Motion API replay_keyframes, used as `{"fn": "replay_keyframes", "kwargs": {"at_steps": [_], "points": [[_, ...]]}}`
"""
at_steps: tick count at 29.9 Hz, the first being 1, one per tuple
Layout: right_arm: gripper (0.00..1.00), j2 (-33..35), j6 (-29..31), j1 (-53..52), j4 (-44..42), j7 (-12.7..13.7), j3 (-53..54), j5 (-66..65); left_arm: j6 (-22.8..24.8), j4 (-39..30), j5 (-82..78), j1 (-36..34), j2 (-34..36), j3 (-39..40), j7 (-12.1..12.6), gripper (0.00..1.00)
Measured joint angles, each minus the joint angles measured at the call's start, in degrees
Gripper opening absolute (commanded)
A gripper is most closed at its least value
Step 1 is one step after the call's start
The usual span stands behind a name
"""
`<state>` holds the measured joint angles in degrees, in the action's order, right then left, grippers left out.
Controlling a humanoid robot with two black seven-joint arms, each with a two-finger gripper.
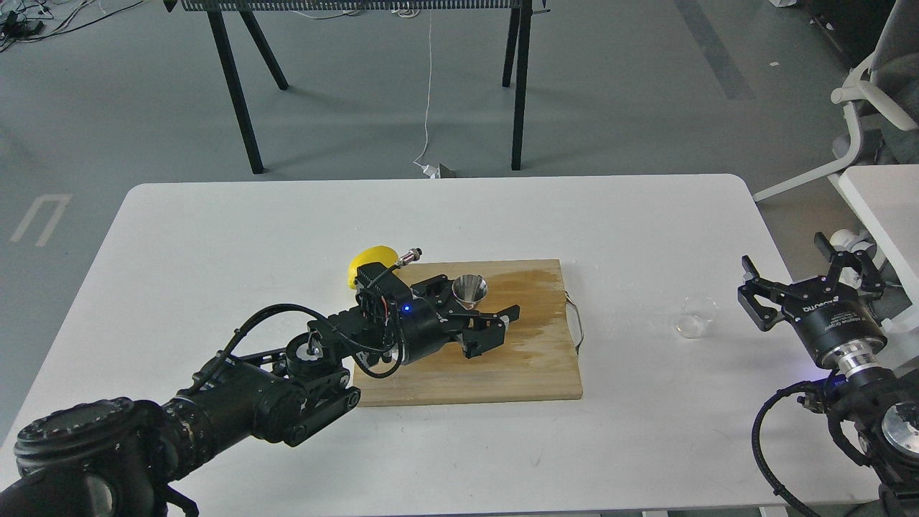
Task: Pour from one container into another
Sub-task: 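Lower the jigger onto the board center with the left gripper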
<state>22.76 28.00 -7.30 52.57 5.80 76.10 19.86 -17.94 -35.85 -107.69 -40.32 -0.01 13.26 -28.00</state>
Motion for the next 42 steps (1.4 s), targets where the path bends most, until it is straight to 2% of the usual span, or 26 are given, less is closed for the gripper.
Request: {"fn": "replay_keyframes", "kwargs": {"at_steps": [17, 42], "points": [[0.99, -0.07, 0.00, 0.06, -0.03, 0.00, 0.10, 0.00, 0.01, -0.48, 1.17, 0.82, 0.04, -0.15, 0.00, 0.91], [0.99, 0.00, 0.00, 0.59, 0.13, -0.03, 0.28, 0.07, -0.16, -0.84, 3.52, 2.69, 5.15, -0.48, 0.00, 0.91]]}}
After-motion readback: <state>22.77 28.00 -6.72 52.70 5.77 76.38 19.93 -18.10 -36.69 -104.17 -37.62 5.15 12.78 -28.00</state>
